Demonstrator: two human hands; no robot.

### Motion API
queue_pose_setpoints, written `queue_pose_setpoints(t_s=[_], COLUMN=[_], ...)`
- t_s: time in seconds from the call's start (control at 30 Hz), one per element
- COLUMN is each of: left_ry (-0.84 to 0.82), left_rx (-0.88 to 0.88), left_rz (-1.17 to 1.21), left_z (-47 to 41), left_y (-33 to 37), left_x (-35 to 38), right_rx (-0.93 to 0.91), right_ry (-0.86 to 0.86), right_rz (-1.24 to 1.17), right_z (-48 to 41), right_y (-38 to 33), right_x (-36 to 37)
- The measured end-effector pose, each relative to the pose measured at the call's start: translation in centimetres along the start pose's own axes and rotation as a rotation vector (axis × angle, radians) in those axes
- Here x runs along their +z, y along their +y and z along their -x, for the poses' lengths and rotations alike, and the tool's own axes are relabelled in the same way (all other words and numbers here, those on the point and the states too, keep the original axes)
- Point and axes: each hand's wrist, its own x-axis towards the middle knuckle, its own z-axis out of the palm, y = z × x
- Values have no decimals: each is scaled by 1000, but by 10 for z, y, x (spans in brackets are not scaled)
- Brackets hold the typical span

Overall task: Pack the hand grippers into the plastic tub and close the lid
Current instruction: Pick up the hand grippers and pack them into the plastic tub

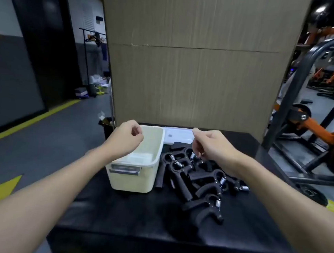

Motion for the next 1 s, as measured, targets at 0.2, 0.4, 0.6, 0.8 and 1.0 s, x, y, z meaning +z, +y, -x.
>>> queue_pose_setpoints(t_s=[0.2, 0.4, 0.6, 0.8, 1.0], left_ry=[60, 104, 119, 118, 37], left_rx=[-212, -341, -442, -376, -381], left_rz=[-334, -472, -441, -366, -268], left_z=[-15, -27, -33, -32, -15], left_y=[-60, -93, -111, -123, -124], left_x=[17, 28, 27, 11, 0], right_rx=[131, 226, 517, 563, 563], right_ry=[45, 71, 82, 53, 160], right_rz=[138, 217, 777, 839, 728], right_z=[-18, -41, -39, -33, -38], right_y=[48, 87, 135, 162, 174], right_x=[10, 18, 24, 24, 25])
